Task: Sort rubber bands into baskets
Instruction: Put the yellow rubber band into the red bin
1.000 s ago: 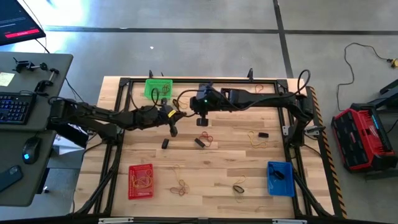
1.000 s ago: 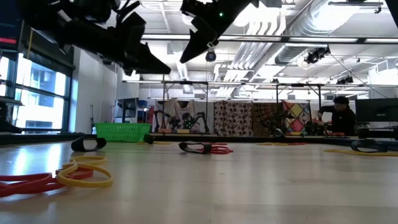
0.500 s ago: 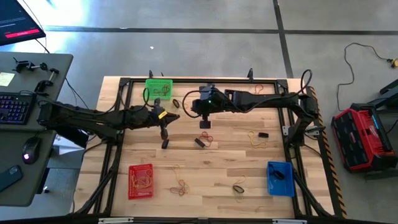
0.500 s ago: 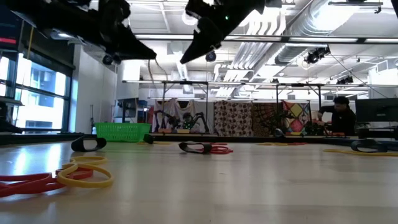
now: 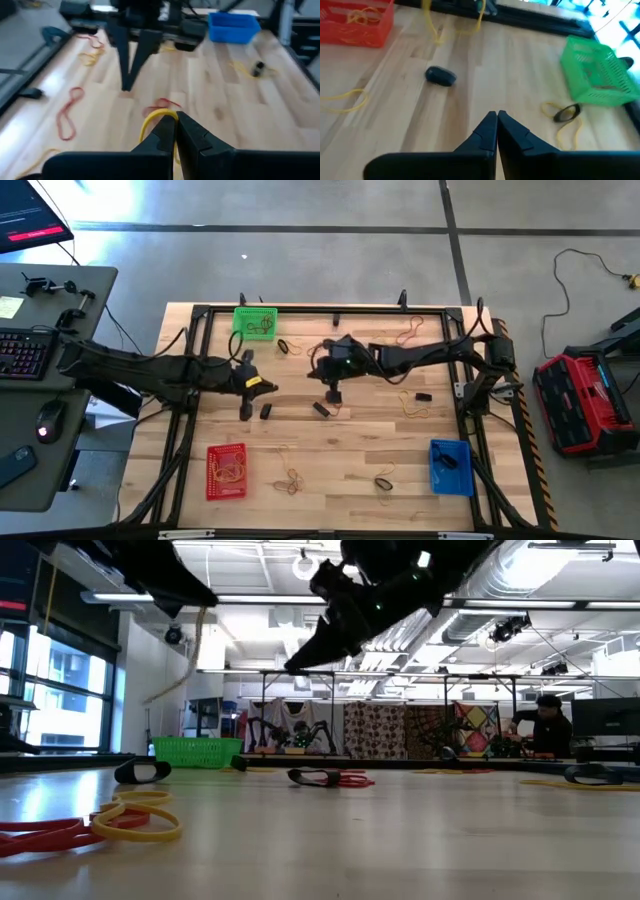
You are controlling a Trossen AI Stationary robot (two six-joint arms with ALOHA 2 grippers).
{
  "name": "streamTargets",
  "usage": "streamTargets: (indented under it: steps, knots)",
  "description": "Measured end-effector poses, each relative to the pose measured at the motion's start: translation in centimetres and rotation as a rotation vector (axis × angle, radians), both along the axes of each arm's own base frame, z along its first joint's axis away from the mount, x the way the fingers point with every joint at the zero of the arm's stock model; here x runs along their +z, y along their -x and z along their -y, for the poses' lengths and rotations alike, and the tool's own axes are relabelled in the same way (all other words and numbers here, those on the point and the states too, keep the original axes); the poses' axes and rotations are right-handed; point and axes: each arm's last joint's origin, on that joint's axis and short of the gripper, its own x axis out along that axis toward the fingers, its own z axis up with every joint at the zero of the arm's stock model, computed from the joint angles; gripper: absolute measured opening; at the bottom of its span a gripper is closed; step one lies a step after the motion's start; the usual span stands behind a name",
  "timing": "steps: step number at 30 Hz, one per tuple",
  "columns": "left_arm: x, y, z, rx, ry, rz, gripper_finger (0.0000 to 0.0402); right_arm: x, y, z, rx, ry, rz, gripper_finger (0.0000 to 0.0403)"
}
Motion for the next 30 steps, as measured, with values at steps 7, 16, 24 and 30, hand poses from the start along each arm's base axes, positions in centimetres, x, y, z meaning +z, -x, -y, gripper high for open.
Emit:
streamTargets:
  steps: [7,16,24,30]
  knots:
    - [1.5,0.7,2.1,-0.139,0.070,-0.067,0.0000,-1.7,0.7,-0.9,0.002,-0.033,0.015,0.0000]
    - [3.3,1.8,4.8,-0.326,0.123,-0.103,0.0000,-2.3,0.9,-1.6,0.009,-0.051,0.014,0.0000]
    - [2.8,3.2,6.6,-0.388,0.210,-0.235,0.0000,-2.3,0.9,-1.7,0.009,-0.054,0.012,0.0000]
    - [2.5,4.3,7.9,-0.410,0.281,-0.304,0.0000,-2.3,0.9,-1.7,0.008,-0.054,0.012,0.0000]
